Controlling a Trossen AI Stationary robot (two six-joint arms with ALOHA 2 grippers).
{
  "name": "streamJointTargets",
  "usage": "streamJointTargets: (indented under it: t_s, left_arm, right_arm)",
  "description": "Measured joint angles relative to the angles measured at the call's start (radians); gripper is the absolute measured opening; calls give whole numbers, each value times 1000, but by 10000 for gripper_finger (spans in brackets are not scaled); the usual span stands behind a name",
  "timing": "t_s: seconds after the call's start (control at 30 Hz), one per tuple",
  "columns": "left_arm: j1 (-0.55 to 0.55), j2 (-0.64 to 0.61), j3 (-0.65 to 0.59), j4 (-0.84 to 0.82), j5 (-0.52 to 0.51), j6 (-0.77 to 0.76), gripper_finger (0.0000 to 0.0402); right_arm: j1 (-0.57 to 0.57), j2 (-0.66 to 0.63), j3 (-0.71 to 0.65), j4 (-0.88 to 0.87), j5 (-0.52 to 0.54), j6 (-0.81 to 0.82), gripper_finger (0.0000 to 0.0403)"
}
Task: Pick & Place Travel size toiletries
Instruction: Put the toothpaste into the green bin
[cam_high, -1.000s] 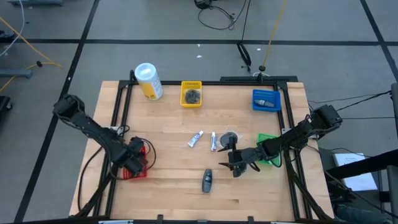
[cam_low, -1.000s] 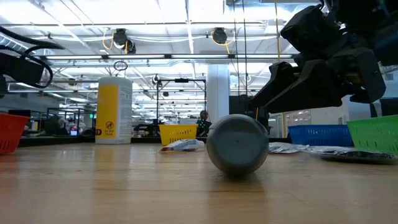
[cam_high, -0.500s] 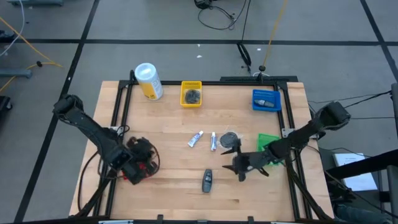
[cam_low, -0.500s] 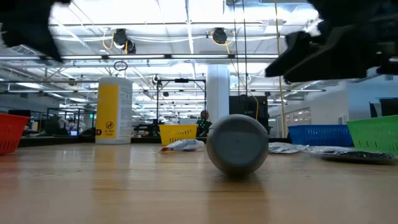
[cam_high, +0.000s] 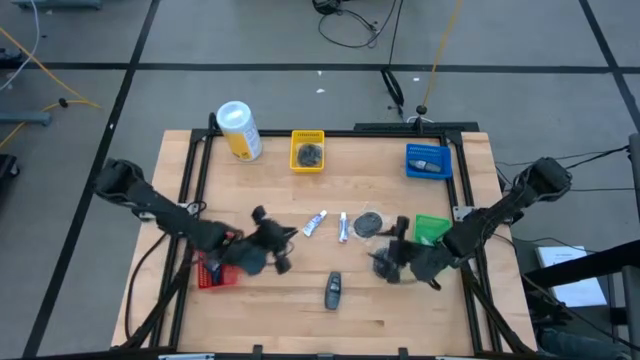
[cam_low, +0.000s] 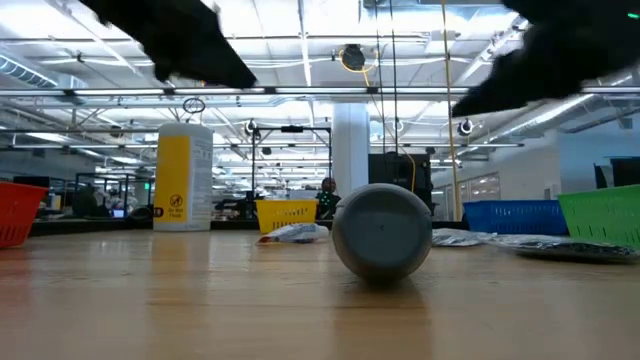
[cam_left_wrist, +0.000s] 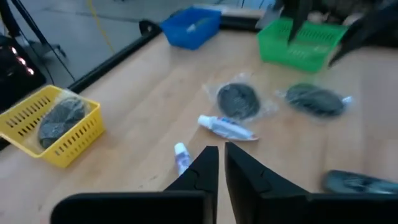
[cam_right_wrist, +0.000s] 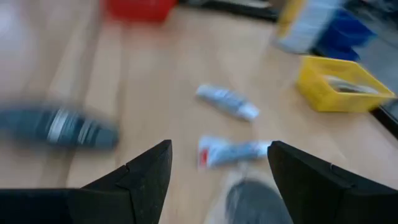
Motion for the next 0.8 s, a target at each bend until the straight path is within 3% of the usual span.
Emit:
streamJointTargets:
  t_s: [0.27,0.4,0.57,0.8]
  left_arm:
    - [183,93,0,38,203,26,59]
    - [218,128,0,50,209,25,60]
    - [222,176,-1,68,210,24,61]
    - [205,245,0,109,210,31,61]
  right_arm:
    - [-184,23,3,11,-107,127,256]
    - [-289,135,2,74,-211,162,256]
    - [-393,266,14,163,-247,213,256]
    - [-455,432,127,170,-330,285,256]
